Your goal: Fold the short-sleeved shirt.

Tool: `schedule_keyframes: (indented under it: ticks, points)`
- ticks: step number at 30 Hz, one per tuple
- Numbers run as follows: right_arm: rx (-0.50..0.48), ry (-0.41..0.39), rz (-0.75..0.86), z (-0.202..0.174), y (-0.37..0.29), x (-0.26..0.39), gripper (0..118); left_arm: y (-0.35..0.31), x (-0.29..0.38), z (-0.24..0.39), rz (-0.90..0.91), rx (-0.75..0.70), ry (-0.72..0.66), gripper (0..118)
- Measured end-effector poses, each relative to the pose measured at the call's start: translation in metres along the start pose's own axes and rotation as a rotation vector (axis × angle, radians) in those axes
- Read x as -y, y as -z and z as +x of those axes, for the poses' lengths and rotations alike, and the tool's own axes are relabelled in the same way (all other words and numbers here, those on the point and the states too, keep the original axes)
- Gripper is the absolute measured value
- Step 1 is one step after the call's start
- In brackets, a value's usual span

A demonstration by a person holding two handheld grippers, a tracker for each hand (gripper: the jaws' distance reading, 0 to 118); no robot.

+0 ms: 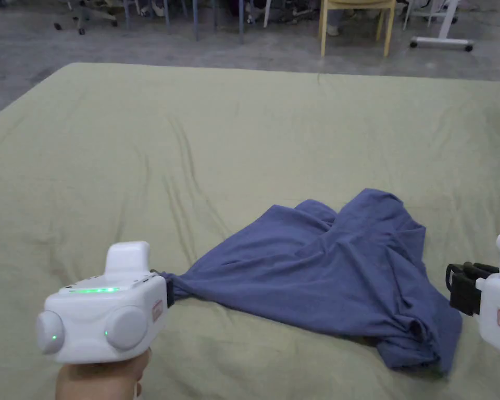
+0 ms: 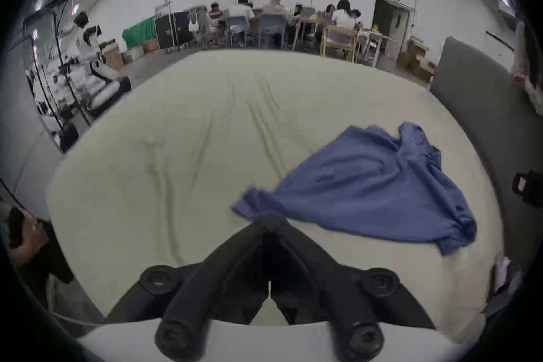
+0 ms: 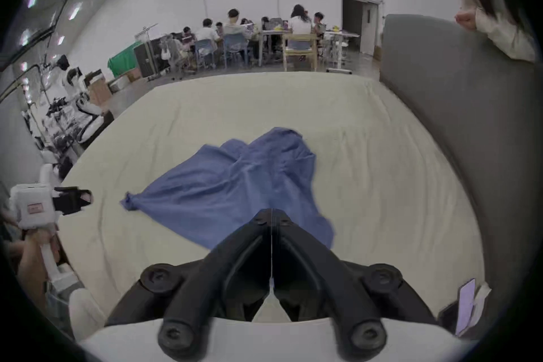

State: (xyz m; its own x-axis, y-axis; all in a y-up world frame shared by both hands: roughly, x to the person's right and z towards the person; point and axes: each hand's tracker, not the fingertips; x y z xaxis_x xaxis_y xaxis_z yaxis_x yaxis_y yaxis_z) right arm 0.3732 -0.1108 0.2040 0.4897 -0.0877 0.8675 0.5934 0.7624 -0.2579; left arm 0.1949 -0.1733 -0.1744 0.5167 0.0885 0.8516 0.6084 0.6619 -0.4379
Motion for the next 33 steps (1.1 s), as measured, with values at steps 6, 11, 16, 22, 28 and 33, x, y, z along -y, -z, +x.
schedule_keyframes:
  ticks: [6, 11, 16, 22, 28, 33]
  points:
    - [-0.058, -0.045, -0.020, -0.015, 0.008, 0.014, 4, 0.045, 0.008, -0.022, -0.004, 0.001, -0.077, 118]
    - [-0.076, -0.046, -0.048, -0.008, 0.020, 0.012, 4, 0.111, -0.018, -0.044, -0.112, -0.050, -0.060, 118]
    - [-0.055, -0.050, -0.089, 0.003, 0.034, 0.011, 4, 0.175, -0.018, -0.035, -0.193, -0.119, -0.076, 118]
    - [-0.013, -0.057, -0.129, 0.025, 0.055, 0.003, 4, 0.171, -0.029, -0.012, -0.091, -0.089, 0.012, 52]
    - [-0.030, -0.073, -0.150, 0.046, 0.101, -0.036, 4, 0.152, -0.028, 0.012, -0.064, -0.023, -0.003, 5]
    - [-0.088, -0.118, -0.216, 0.067, 0.179, -0.094, 116, 0.142, -0.025, -0.006, -0.057, 0.024, -0.097, 5]
